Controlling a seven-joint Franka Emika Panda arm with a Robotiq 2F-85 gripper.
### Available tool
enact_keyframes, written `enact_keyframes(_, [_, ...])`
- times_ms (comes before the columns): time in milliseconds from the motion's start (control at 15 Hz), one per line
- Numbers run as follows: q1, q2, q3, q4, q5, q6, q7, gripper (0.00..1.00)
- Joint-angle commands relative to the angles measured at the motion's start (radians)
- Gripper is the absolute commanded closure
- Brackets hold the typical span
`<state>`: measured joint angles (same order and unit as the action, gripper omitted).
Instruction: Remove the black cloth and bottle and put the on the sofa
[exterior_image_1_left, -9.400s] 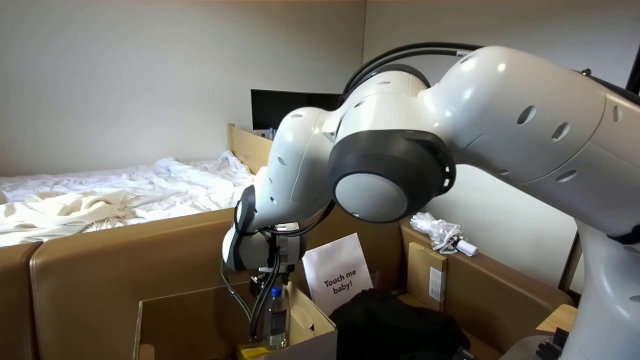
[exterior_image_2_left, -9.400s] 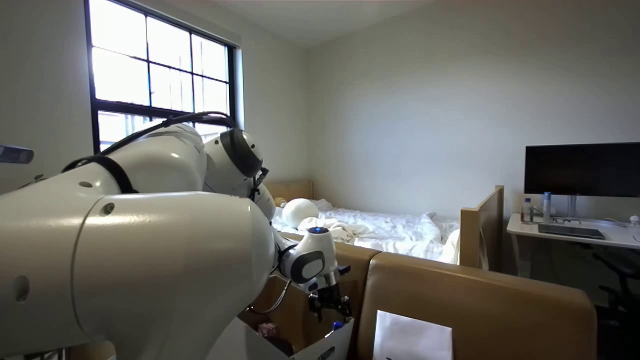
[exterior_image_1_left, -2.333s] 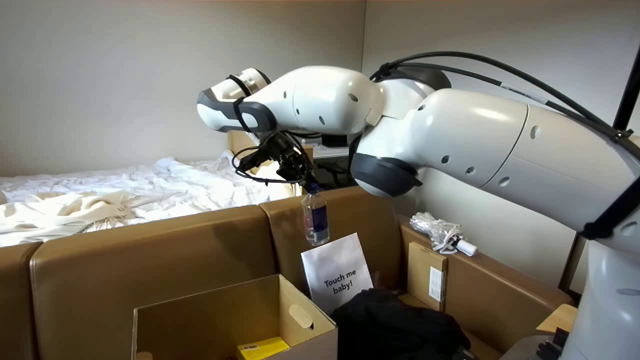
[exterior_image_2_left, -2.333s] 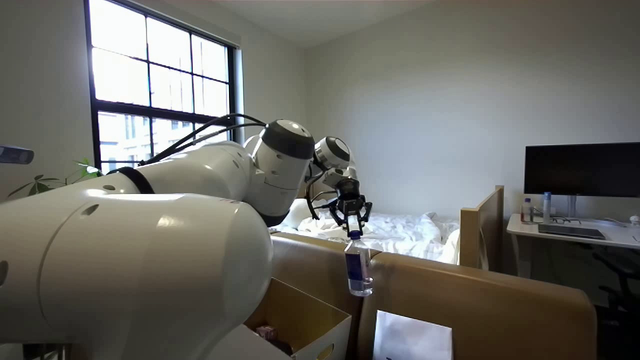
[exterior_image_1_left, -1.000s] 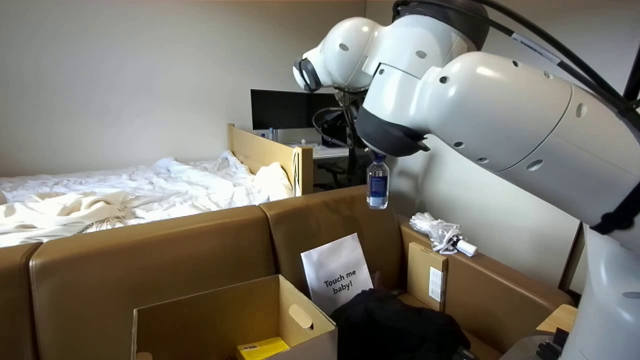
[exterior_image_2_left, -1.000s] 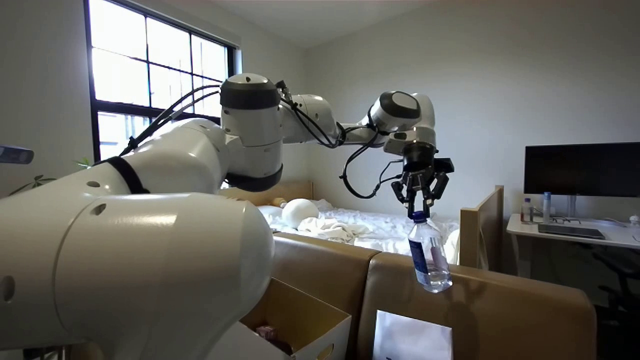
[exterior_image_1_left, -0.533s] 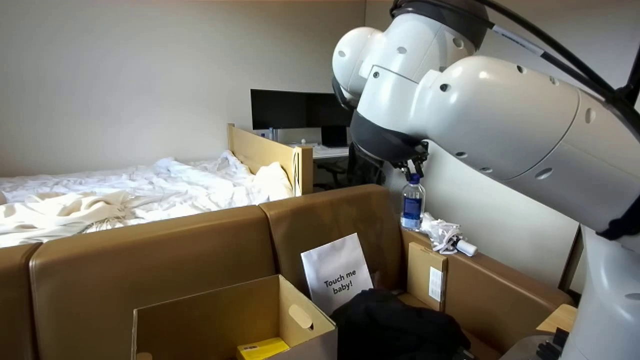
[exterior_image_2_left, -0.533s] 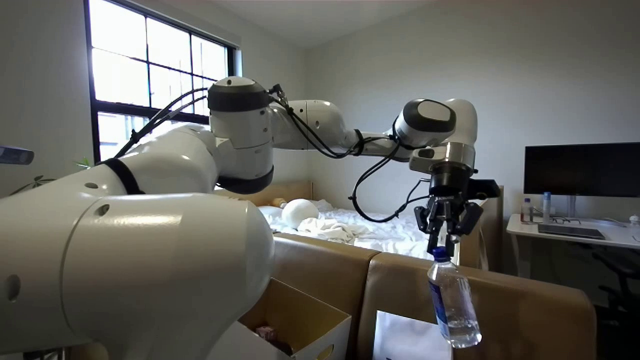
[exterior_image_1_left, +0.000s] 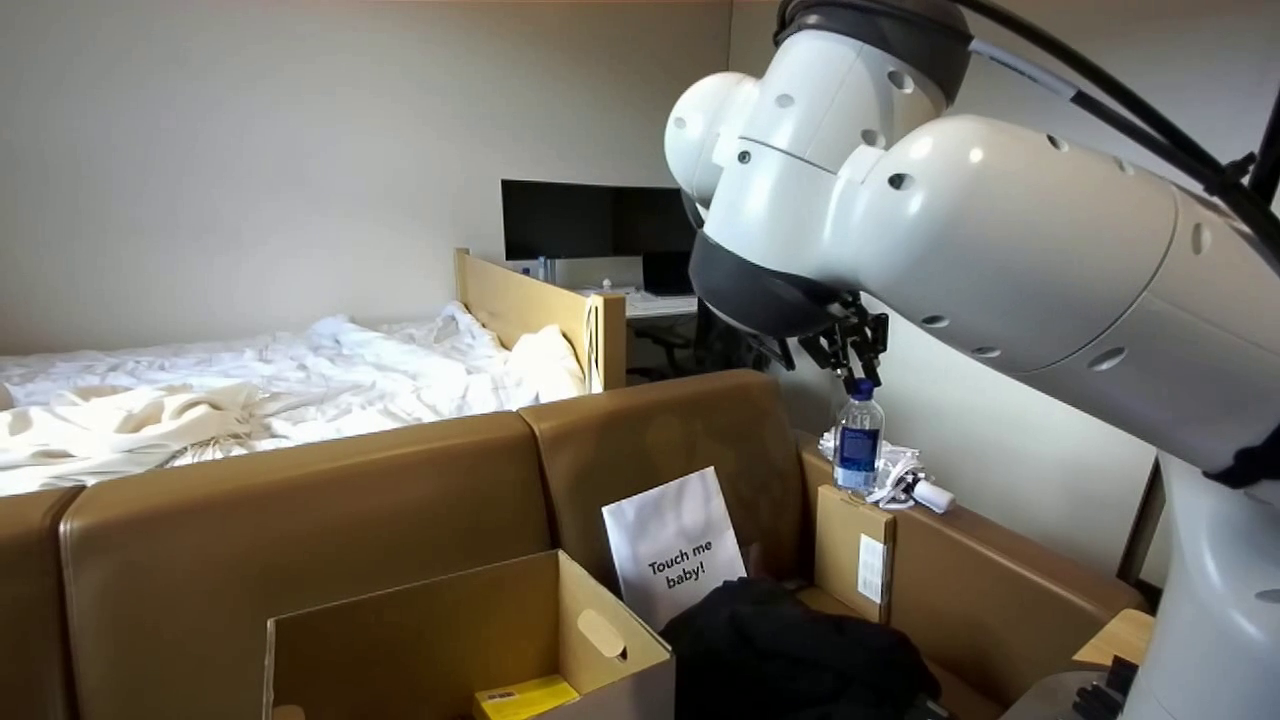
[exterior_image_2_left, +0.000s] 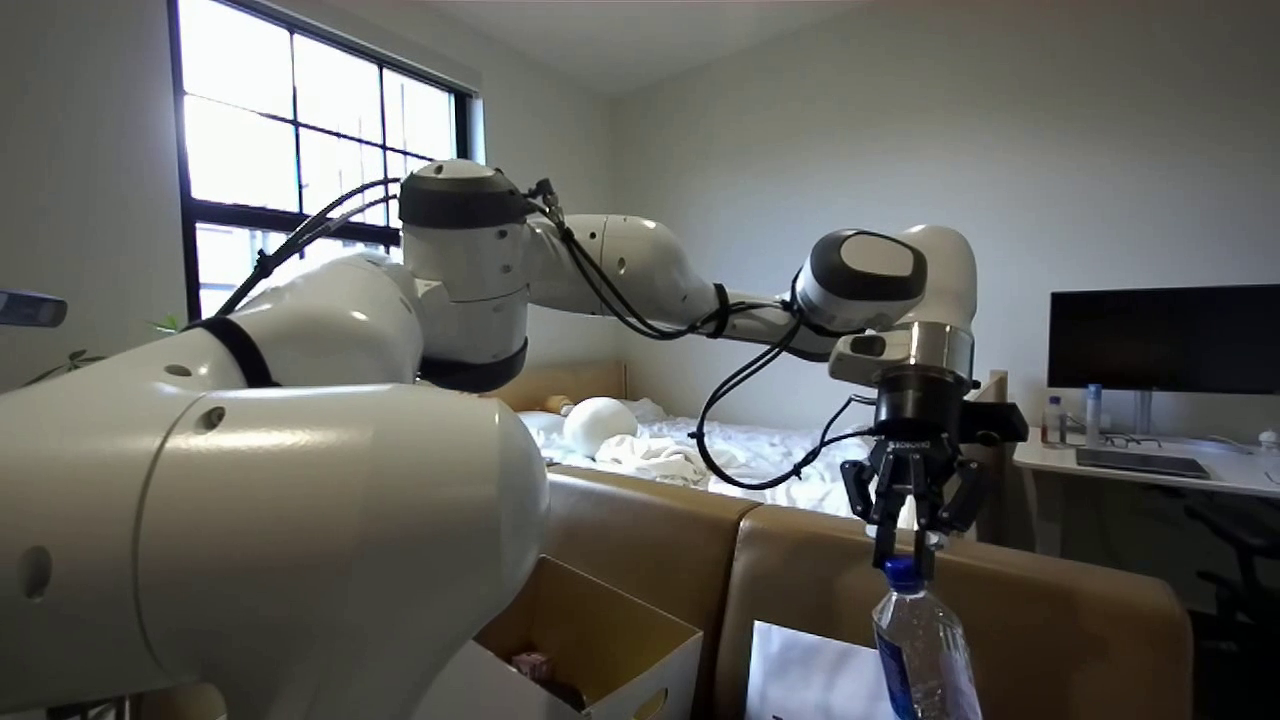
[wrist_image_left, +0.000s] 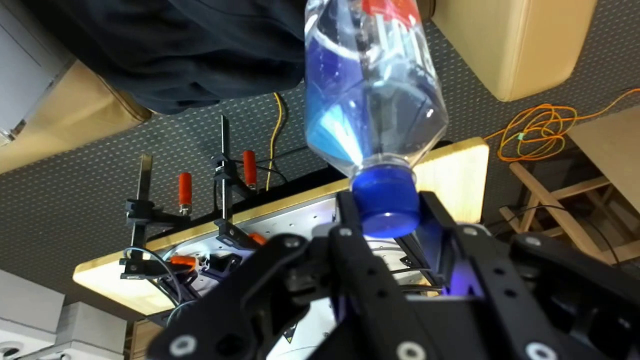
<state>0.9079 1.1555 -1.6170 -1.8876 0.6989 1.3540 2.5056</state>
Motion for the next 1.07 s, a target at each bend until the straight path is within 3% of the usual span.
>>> enact_keyframes(0, [0.001,-0.076,0.035,0.000,-0.050,0.039,0.042,0.88])
enact_keyframes(133, [-0.053,-0.080,0.081,0.060,-0.067,0.036,0.076,0.88])
enact_keyframes(400, [-0.231,-0.102,0.180,0.191,-0.117,0.046,0.154,0.88])
enact_keyframes(467, [-0.272,-0.007,0.126,0.232,-0.053,-0.006,0.103,0.88])
enact_keyframes(800, [-0.500,-0.009,0.124,0.348,-0.001,-0.115,0.101,0.88])
enact_keyframes(1000, [-0.604,0.089,0.067,0.371,0.138,-0.258,0.101,0.88])
